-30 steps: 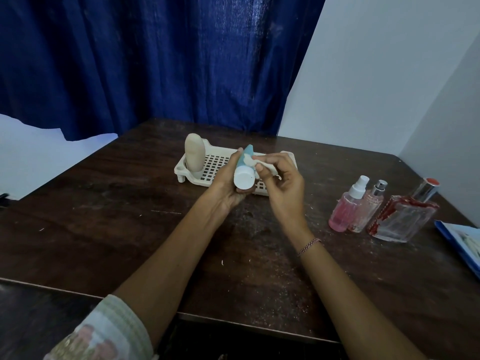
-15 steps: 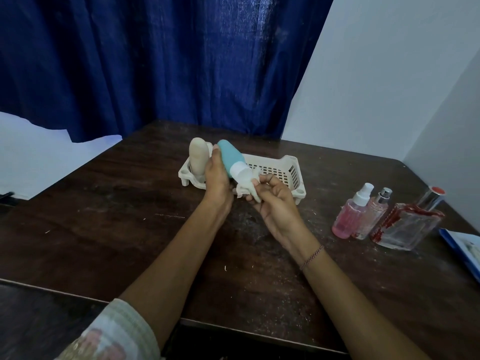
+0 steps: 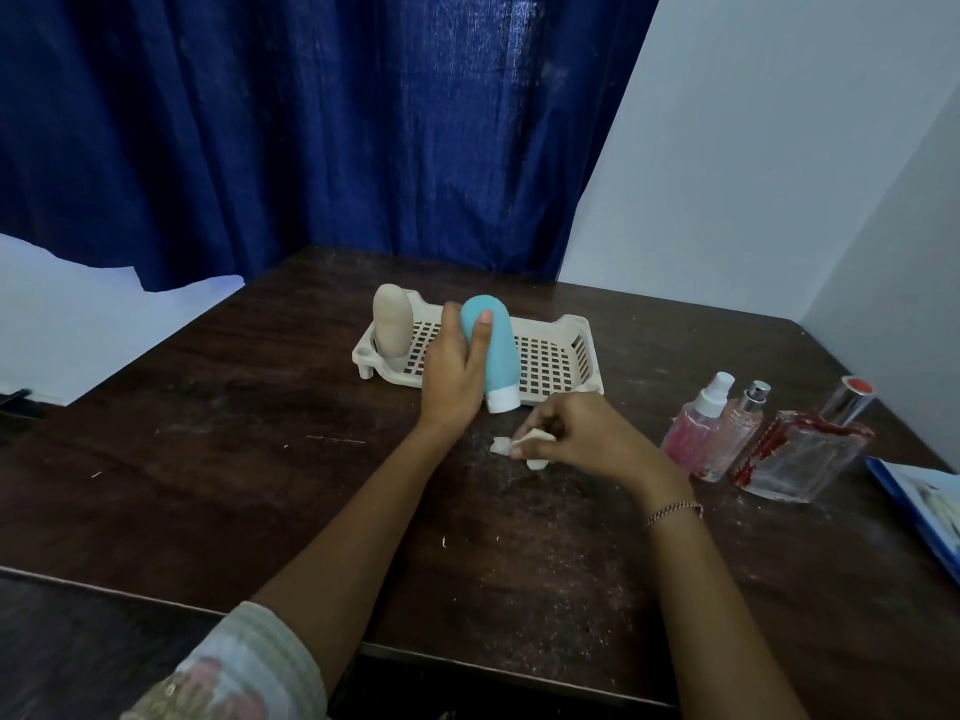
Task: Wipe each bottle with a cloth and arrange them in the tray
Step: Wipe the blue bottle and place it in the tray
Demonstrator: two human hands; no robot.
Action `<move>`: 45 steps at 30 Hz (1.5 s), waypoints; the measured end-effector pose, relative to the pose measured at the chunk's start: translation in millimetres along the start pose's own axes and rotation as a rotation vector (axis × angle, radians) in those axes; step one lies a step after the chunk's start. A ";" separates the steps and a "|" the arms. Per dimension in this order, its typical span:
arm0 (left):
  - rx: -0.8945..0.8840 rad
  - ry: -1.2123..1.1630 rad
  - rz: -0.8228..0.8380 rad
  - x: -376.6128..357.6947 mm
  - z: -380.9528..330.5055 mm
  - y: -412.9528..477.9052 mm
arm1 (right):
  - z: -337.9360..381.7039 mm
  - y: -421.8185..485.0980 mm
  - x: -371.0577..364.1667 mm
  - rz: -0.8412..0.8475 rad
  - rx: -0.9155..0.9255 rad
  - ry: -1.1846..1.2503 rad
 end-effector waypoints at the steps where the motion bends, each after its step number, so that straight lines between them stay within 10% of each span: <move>1: -0.027 0.040 0.007 0.0 -0.4 -0.1 | -0.7 0.0 0.1 -0.011 0.003 0.027; 12: -0.236 0.271 0.161 8.9 -17.8 -10.1 | 16.7 10.0 2.7 -0.447 0.073 0.204; 20: -0.128 0.173 -0.102 40.2 -17.2 -15.7 | 41.7 42.4 3.5 -0.602 -0.017 0.327; 45: 0.252 0.389 -0.191 57.9 10.1 -14.7 | 58.0 109.1 -36.2 -0.422 -0.200 0.187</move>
Point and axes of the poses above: each hand's wrist, its own y-axis towards the middle knuckle, its own x-axis out of the back of the hand, z = x × y, the point moved 3 cm from there along y, towards the middle knuckle, and after that the axes turned 4 degrees about -y, right-handed, at the moved point
